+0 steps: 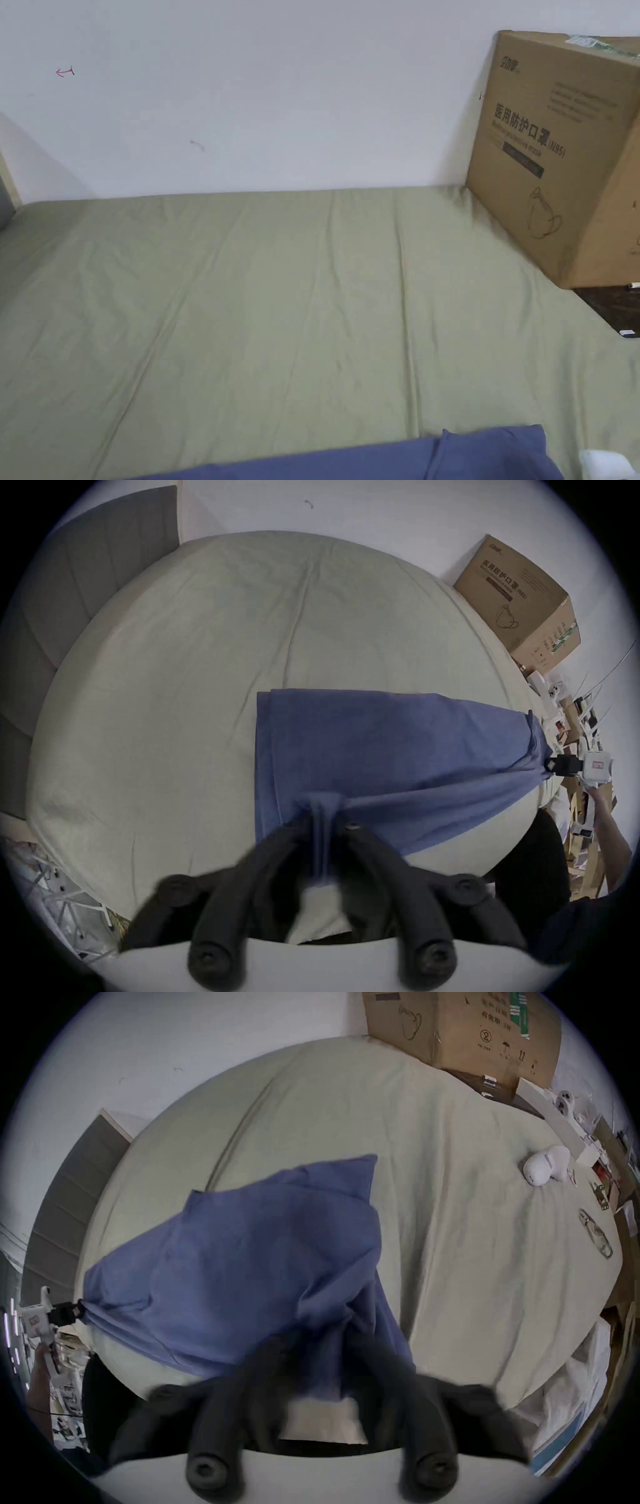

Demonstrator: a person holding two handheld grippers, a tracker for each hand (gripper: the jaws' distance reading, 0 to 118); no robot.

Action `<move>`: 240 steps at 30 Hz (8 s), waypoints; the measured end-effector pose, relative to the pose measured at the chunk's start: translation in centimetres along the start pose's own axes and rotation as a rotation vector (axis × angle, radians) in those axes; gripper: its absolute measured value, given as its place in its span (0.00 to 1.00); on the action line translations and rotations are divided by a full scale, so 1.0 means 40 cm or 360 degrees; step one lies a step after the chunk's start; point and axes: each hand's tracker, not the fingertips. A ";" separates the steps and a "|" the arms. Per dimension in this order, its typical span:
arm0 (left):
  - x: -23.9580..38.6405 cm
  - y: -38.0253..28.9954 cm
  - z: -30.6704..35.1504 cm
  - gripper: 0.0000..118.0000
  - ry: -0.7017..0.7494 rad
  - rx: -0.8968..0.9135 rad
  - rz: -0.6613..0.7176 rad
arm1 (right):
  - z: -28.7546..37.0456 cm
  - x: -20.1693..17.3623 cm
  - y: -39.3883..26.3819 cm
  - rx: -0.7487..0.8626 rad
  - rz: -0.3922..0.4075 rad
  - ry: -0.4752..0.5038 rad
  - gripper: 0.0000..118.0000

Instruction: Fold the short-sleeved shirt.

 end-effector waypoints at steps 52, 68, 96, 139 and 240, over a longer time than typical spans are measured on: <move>-0.367 -0.024 -0.129 1.00 -0.1304 0.0267 0.0838 | 0.028 -0.682 0.069 0.0289 0.0342 -0.0099 0.03; -0.267 0.006 -0.261 0.03 -0.1075 0.0064 0.0822 | 0.042 -0.664 0.104 0.0288 0.0283 -0.0074 0.03; 0.395 0.174 -0.131 0.64 -0.0638 -0.0147 -0.0003 | 0.108 -0.522 0.087 0.0352 0.0138 0.0105 0.03; -0.186 0.071 -0.106 0.93 -0.1012 0.0019 0.0568 | 0.038 -0.558 0.097 0.0227 0.0228 0.0105 0.03; 0.420 0.167 -0.070 0.01 -0.0887 0.0074 0.0113 | 0.108 -0.368 0.095 0.0307 0.0063 0.0204 0.03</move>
